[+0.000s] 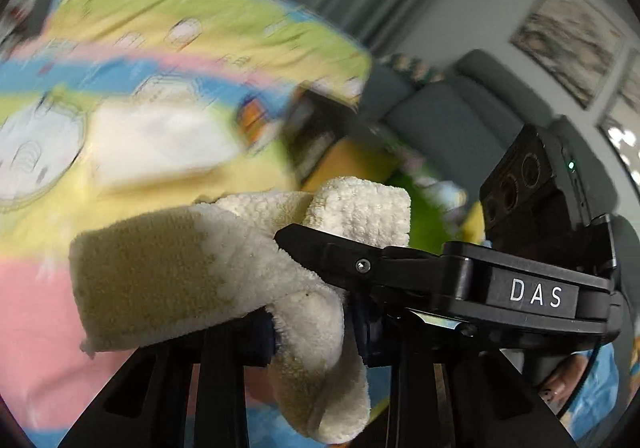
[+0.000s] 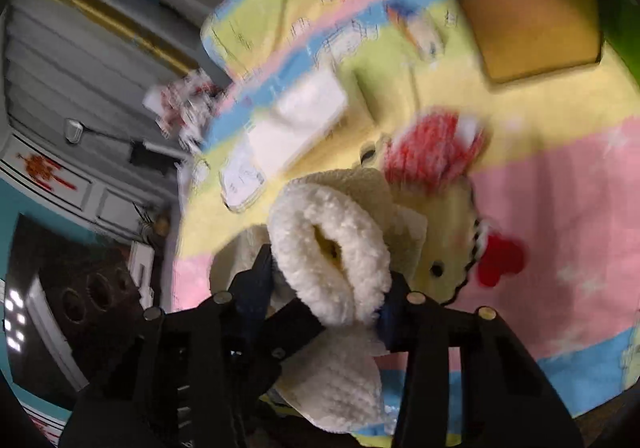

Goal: Organize soft objects
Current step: 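Carry the cream towel into the white box and open the right gripper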

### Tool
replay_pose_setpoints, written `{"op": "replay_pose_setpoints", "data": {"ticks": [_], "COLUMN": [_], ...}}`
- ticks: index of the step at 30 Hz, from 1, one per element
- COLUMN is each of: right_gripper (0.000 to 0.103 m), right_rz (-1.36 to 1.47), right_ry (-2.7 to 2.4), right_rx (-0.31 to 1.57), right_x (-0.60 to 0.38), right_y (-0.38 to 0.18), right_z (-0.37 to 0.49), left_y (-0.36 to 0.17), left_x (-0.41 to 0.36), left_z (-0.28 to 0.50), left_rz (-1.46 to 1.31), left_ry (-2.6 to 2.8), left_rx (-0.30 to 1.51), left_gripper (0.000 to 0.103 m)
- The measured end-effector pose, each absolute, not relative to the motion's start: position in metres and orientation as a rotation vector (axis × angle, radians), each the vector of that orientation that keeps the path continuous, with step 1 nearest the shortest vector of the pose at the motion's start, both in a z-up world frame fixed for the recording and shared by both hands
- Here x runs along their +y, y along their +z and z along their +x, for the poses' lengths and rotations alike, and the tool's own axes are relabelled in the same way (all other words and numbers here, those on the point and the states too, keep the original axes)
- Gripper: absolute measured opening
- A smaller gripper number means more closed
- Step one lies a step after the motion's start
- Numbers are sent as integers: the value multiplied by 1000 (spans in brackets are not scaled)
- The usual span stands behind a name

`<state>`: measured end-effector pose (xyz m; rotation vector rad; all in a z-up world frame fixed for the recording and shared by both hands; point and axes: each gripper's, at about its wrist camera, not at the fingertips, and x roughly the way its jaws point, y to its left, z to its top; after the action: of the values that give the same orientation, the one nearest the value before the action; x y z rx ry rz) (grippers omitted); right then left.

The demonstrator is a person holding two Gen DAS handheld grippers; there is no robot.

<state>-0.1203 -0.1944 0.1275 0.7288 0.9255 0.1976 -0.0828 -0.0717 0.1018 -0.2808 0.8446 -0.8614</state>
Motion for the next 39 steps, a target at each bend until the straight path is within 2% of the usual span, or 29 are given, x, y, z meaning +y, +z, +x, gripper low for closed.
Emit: {"op": "replay_pose_setpoints", "data": {"ticks": [7, 12, 20, 27, 28, 29, 30, 32, 34, 39], "right_gripper": [42, 41, 35, 35, 37, 37, 39, 47, 67, 90], "right_rz": [763, 783, 829, 837, 832, 824, 815, 786, 755, 691], "right_ry": [39, -97, -309, -467, -475, -486, -495, -503, -513, -480], "right_rx": [664, 523, 449, 528, 545, 557, 558, 542, 518, 418], "right_x": [-289, -358, -438, -462, -464, -464, -464, -464, -462, -440], "right_y": [199, 221, 200, 170, 168, 167, 167, 171, 177, 198], "right_z": [-138, -146, -159, -161, -158, -158, -159, -161, -165, -185], "left_y": [171, 191, 165, 133, 129, 127, 125, 125, 128, 142], "left_x": [-171, -256, -343, -382, -383, -383, -383, -377, -367, -314], "left_z": [-64, -42, -18, -18, -18, -16, -16, -16, -17, -31], "left_rz": [-209, -163, -129, -84, -77, -62, -48, -37, -52, -51], "left_ry": [-1068, -1203, -1303, -1265, -1259, -1244, -1224, -1186, -1156, -1074], "left_rx": [712, 673, 781, 896, 909, 927, 942, 948, 954, 920], "left_gripper": [30, 30, 30, 31, 34, 47, 62, 72, 74, 82]}}
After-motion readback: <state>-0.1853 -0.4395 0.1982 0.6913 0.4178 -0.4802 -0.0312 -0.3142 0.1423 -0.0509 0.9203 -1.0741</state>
